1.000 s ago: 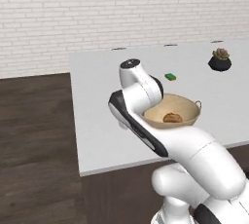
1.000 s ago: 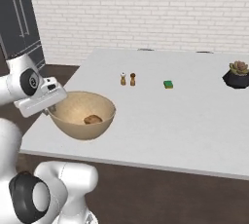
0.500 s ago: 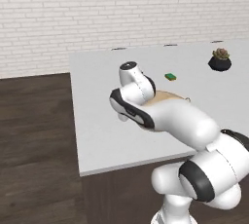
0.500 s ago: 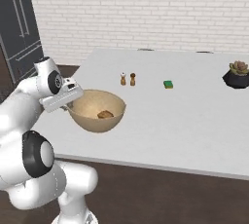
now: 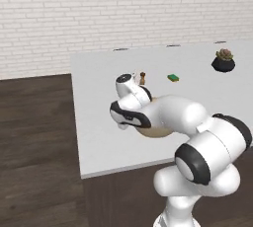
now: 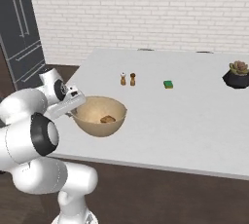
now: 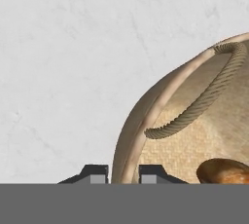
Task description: Open the cabinet, pick up the bread from the cabinet and place it in the basket. Then move the basket to the dining counter.
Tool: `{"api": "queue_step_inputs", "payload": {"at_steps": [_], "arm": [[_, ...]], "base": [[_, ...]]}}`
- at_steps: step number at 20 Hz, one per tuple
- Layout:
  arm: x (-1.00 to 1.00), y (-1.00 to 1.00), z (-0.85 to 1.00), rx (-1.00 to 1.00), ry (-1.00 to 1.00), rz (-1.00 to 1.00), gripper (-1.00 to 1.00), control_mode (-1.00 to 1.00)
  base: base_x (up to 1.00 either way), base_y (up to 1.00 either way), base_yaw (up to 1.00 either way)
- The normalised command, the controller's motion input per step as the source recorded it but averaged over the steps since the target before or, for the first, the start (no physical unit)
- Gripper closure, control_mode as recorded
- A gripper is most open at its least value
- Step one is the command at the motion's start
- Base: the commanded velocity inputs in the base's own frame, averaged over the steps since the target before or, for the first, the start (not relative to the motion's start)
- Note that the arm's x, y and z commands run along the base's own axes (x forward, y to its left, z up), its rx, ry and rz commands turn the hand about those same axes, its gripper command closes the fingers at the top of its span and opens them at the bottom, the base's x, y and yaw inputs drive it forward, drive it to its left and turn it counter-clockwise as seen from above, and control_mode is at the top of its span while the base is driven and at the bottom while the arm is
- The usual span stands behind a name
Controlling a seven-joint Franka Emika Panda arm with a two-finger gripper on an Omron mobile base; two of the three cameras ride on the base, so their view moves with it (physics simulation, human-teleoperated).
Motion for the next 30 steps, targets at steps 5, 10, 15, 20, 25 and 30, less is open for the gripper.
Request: {"api": "queue_step_inputs", "payload": {"at_steps": [5, 10, 15, 20, 25, 30], "arm": [[0.00, 0.00, -0.46, -0.05, -0.07, 0.00, 1.00, -1.00], [0.00, 0.00, -0.44, -0.04, -0.09, 0.00, 1.00, -1.00], [0.00, 0.03, -0.17, 0.00, 0.00, 0.00, 1.00, -1.00], [0.00, 0.01, -0.05, 0.00, 0.00, 0.00, -1.00, -1.00], [0.00, -0.02, 0.01, 0.00, 0.01, 0.00, -1.00, -1.00], [-0.06, -0.10, 0.63, 0.12, 0.06, 0.00, -1.00, -1.00]], "base": [[0.00, 0.00, 0.00], [0.00, 0.00, 0.00], [0.00, 0.00, 0.00], [0.00, 0.00, 0.00], [0.00, 0.00, 0.00], [0.00, 0.00, 0.00]]}}
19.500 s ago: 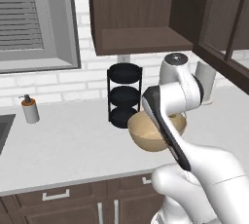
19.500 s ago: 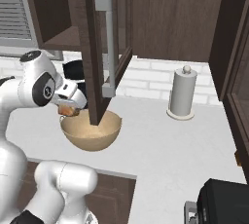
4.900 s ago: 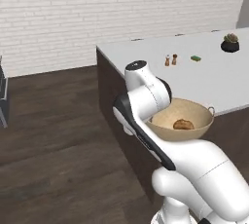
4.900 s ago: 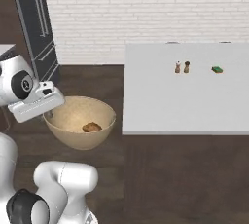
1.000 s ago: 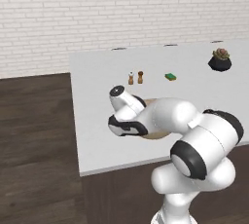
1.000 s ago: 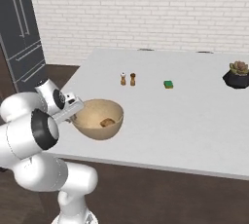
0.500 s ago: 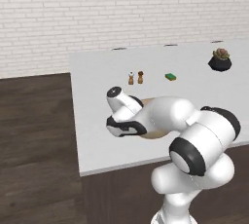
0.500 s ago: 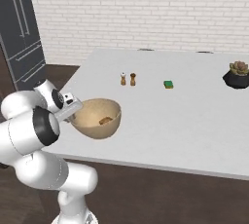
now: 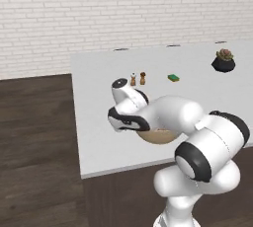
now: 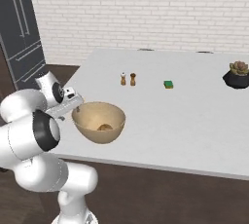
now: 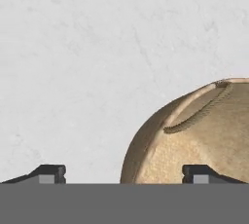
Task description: Open the cabinet, pick up the bread from the cabinet and place it in the basket. Then move the basket to the dining counter.
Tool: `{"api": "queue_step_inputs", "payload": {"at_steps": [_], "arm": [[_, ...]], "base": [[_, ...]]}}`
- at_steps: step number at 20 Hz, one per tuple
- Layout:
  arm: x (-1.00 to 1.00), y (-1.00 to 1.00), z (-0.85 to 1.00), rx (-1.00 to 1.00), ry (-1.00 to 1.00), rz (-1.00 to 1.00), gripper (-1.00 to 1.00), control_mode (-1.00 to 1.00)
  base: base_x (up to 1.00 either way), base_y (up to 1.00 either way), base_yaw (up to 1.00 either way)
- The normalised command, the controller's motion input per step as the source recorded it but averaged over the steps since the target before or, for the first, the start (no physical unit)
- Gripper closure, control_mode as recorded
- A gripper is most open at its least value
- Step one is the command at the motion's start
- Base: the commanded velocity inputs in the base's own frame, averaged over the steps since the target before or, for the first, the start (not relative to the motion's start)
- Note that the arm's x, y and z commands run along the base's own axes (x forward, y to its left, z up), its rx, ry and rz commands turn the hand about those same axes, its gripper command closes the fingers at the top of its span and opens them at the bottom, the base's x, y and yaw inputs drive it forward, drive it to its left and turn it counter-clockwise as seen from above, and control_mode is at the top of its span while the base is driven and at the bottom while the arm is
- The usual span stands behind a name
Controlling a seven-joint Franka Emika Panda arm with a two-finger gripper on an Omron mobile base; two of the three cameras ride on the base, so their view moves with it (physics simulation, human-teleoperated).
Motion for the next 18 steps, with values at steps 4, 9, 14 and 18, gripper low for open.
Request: {"api": "queue_step_inputs", "payload": {"at_steps": [4, 9, 14, 18], "arm": [[-0.26, -0.11, 0.99, 0.23, 0.00, 0.00, -1.00, -1.00], [-0.56, -0.28, 1.00, 0.26, 0.00, -0.02, -1.00, -1.00], [-0.84, -0.37, 1.00, 0.17, -0.08, -0.09, -1.00, -1.00], [-0.39, -0.06, 0.98, 0.00, -0.04, -0.22, -1.00, -1.00]], "base": [[0.00, 0.00, 0.00], [0.00, 0.00, 0.00], [0.00, 0.00, 0.00], [0.00, 0.00, 0.00]]}}
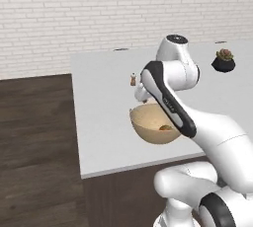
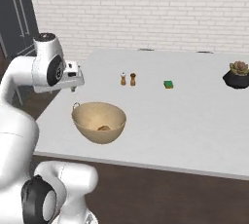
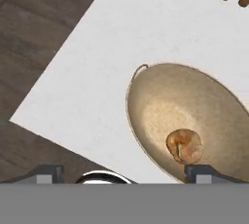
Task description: Open the cabinet, pick up the bread from the cabinet and place it in the basket. Then move the basket to the dining counter.
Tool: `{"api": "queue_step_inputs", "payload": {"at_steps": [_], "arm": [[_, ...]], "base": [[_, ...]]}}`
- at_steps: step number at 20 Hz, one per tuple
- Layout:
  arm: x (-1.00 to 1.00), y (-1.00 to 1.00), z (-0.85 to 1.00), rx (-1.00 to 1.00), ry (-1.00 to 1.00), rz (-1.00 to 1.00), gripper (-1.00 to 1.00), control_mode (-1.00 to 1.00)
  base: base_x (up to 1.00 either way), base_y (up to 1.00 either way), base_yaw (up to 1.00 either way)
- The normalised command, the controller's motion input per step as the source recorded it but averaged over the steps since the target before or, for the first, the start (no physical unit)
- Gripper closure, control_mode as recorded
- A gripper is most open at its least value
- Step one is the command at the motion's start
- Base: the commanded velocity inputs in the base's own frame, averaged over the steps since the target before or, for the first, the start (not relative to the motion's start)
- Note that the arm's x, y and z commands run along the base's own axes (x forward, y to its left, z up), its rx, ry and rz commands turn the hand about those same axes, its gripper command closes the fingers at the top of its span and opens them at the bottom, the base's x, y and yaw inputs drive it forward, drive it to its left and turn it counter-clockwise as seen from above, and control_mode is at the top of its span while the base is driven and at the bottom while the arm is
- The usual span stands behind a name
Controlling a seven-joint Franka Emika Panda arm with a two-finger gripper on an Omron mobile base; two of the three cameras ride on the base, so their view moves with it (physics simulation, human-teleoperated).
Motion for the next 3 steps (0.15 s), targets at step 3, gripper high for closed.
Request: {"api": "queue_step_inputs", "payload": {"at_steps": [3], "arm": [[-0.05, 0.02, 0.66, -0.07, 0.11, -0.49, -1.00, -1.00]], "base": [[0.00, 0.00, 0.00]]}}
